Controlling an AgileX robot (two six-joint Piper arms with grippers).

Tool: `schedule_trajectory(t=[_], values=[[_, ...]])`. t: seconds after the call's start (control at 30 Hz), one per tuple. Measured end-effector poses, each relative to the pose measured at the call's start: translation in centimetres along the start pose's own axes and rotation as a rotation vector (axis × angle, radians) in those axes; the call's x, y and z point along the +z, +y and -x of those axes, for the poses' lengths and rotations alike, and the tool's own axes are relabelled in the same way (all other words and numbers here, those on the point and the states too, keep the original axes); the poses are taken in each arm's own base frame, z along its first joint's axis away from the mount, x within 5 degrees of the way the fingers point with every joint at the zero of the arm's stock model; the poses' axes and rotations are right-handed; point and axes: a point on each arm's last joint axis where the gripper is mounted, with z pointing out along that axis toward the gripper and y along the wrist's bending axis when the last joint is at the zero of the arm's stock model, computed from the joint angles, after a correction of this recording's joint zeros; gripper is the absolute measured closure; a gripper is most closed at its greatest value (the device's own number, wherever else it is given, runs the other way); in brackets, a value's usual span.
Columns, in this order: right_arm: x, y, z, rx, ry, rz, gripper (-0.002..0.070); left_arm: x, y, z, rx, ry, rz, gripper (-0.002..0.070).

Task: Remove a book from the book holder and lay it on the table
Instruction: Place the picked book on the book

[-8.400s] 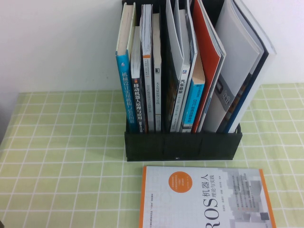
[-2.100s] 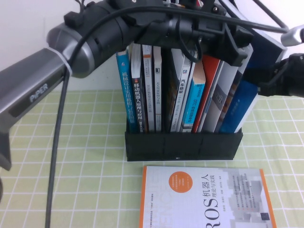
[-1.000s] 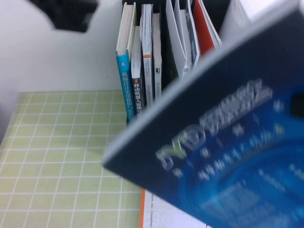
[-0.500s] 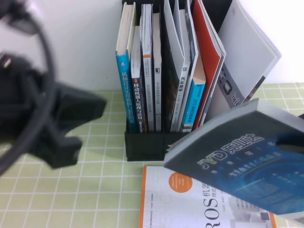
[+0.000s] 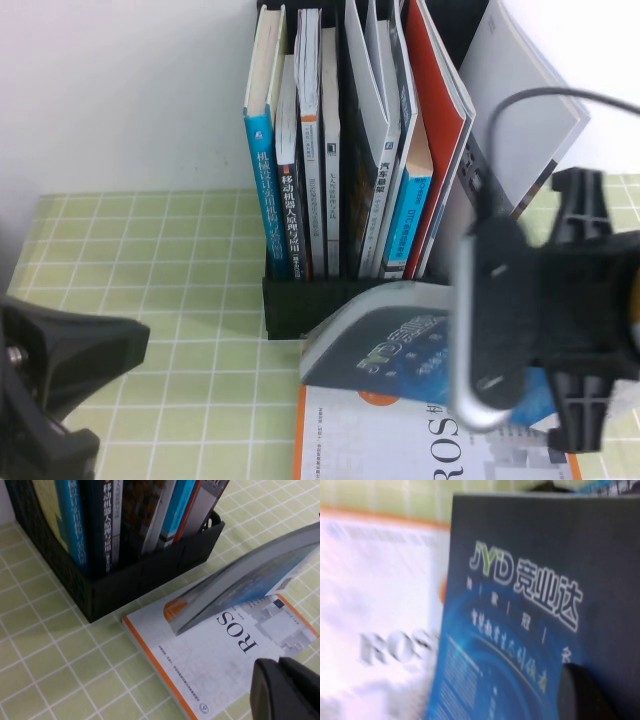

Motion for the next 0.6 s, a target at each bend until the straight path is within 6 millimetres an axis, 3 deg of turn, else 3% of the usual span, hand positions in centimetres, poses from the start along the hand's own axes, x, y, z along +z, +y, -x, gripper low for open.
schedule_trajectory(t=[0.17, 0.3, 0.43, 0.6], values=[[3.1, 1.0, 1.1, -0.120, 0.242, -0.126, 0.0545, -0.2, 0.1, -0.3, 0.008, 0.006, 0.011, 0.0678], [4.9, 1.8, 2.0, -0.106, 0.289, -0.157, 0.0545, -0.2, 0.2, -0.3, 0.015, 0.005, 0.021, 0.0678], [6.2, 3.9, 3.5, -0.096, 0.260, -0.100, 0.0545, -0.2, 0.3, -0.3, 0.020, 0.005, 0.027, 0.0678], [9.1, 7.6, 4.7, -0.062, 0.270, 0.099, 0.0545, -0.2, 0.4, -0.3, 0.032, 0.005, 0.043, 0.0678]])
